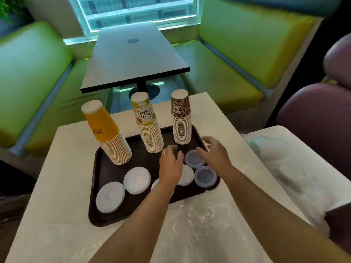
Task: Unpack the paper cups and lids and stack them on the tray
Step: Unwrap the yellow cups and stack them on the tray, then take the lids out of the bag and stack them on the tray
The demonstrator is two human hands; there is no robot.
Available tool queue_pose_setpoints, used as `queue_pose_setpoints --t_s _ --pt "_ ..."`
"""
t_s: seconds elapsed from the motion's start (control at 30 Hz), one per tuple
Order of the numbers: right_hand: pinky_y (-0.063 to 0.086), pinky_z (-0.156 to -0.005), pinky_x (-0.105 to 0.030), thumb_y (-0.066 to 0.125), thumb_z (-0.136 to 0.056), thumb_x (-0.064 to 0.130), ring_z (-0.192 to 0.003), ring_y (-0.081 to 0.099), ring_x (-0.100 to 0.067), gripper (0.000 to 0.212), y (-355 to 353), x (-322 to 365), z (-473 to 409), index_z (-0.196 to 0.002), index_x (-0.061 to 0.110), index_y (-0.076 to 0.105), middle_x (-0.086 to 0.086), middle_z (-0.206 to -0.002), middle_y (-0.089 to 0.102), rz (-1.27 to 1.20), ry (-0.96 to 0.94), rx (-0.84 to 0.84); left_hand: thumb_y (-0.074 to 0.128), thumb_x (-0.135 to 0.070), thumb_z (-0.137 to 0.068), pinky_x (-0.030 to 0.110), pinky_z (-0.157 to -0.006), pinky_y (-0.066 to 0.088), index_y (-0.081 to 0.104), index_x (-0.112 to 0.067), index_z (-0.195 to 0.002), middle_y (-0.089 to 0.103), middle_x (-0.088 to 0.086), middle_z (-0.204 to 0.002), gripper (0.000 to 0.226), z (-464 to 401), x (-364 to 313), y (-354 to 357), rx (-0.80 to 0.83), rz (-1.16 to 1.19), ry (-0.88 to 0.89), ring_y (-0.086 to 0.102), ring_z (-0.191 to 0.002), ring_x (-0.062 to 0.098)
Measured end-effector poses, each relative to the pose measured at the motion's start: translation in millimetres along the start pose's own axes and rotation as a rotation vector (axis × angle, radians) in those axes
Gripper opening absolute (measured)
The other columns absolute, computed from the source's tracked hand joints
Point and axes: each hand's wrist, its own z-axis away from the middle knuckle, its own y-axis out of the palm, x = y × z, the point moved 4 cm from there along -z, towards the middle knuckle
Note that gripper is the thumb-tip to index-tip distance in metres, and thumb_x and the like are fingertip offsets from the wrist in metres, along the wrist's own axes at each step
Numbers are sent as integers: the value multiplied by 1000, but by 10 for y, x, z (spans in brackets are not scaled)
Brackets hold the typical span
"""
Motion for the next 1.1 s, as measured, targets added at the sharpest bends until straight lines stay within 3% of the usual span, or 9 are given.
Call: queue_pose_setpoints --t_s 0.23,0.37,0.6,0.8,1.1 --pt "42 -96 -28 62 -91 24 -121 51 -22 40 -640 -313 508 -128 15 53 -6 -133 53 53 15 -131 40 -28 -101 32 -94 40 49 -14 -131 47 9 -132 34 361 -474 501 268 -86 116 47 -120 23" --pt "41 -95 -27 62 -90 25 -121 51 -23 37 -1008 -612 656 -126 15 55 -8 -133 52 72 56 -190 41 -30 -100 32 -96 40 48 -13 -131 49 9 -136 35 568 -729 857 327 -97 180 51 -118 23" --pt "36 -95 -26 66 -84 17 -118 50 -23 37 -1645 -1362 798 -120 10 59 -9 -125 55 68 160 -277 45 -29 -99 23 -86 34 48 -13 -131 48 8 -134 36 838 -1042 1583 378 -129 264 50 -115 23" --pt "34 -102 -34 75 -78 26 -129 38 -25 65 -2022 -2118 830 -134 14 44 -9 -141 40 74 283 -308 46 -30 -99 30 -101 40 46 -19 -132 48 4 -137 35 1062 -1352 2371 445 -150 276 50 -121 21" --pt "36 -103 -40 81 -67 46 -136 26 -33 105 -1985 -2945 771 -147 18 19 -13 -152 16 115 525 -125 29 -35 -102 37 -97 37 47 -9 -131 56 15 -126 42 1203 -1183 3175 688 -361 218 51 -116 31"
